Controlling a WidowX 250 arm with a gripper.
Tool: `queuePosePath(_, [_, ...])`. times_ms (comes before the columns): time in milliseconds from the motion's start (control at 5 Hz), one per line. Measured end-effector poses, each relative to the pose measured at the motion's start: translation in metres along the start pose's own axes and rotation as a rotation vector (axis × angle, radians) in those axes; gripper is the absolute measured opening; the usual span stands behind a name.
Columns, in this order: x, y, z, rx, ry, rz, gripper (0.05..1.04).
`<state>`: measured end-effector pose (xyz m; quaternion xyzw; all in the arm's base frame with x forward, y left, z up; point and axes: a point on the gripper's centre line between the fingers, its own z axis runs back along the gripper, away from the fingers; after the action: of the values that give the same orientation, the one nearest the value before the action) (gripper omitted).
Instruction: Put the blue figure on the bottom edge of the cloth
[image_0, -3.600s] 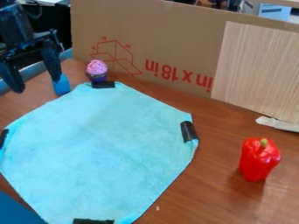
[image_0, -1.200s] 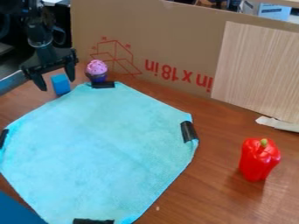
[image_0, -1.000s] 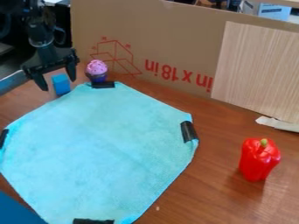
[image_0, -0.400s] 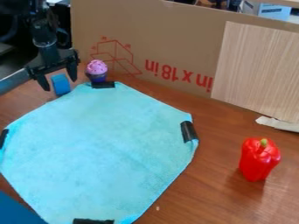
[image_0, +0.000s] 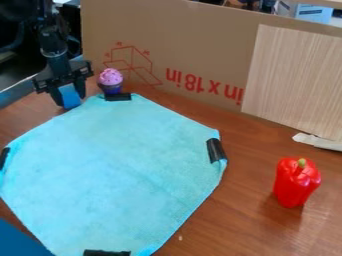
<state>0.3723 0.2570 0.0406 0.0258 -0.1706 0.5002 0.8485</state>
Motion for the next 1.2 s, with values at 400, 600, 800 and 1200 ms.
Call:
queuePosePath(400, [-0.014,-0.012,0.018,-0.062,0.050,-0.015,0.587])
queuePosePath(600, [-0.038,-0.029,0.049,-0.126,0.051,-0.086,0.587])
queuePosePath(800, [-0.056,-0.037,0.067,-0.160,0.060,-0.118,0.587])
queuePosePath(1200, [-0.084,-0.054,0.084,-0.170,0.038,-0.194,0.587])
